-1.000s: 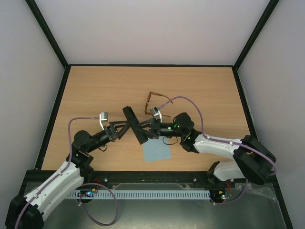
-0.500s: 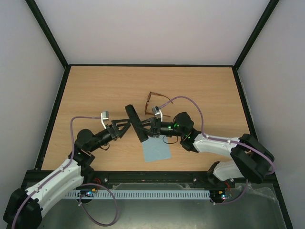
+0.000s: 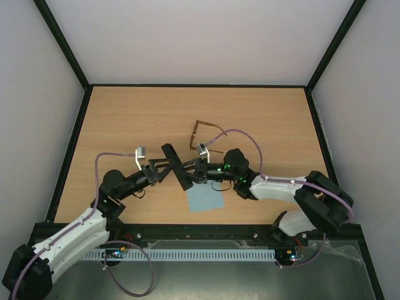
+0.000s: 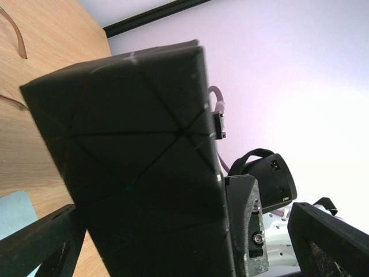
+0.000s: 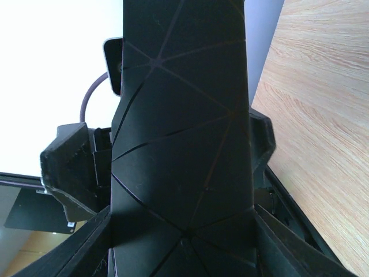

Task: Organize the sunglasses
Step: Open the sunglasses case.

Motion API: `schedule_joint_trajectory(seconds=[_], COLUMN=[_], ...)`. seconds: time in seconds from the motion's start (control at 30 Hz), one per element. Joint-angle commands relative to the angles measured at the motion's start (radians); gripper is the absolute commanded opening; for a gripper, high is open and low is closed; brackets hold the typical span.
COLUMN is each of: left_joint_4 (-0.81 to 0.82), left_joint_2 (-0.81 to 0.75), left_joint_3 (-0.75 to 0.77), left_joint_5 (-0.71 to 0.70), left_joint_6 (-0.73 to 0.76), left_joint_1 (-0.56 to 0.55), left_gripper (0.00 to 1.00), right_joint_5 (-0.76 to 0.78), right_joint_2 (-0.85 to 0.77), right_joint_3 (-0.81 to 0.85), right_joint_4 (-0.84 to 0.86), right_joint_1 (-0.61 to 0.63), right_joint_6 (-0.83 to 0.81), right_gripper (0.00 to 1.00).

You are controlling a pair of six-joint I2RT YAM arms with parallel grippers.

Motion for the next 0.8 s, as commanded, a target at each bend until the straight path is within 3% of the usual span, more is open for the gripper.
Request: schedule_joint_trajectory(seconds=[0.0, 0.43, 0.77], left_joint_4=[0.005, 0.053, 0.033], left_joint_2=[-0.019, 0.052, 0.051], left_joint_3=[0.013, 0.016, 0.016], left_joint_5=[0.0, 0.009, 0.006], left_joint_6=[0.02, 0.021, 0.018], left_joint_1=[-0.002, -0.02, -0.022], left_gripper=[0.99, 0.84, 0.66], right_joint_5=[-0.018, -0.022, -0.017], right_joint_2=[0.004, 0.023, 0.022], right_joint_3=[-0.008, -0.015, -0.018], right_joint_4=[0.05, 0.088, 0.087], right_joint_1=[0.004, 0.005, 0.004], right_joint_6=[-0.016, 0.0, -0.005], right_gripper=[0.5, 0.5, 0.5])
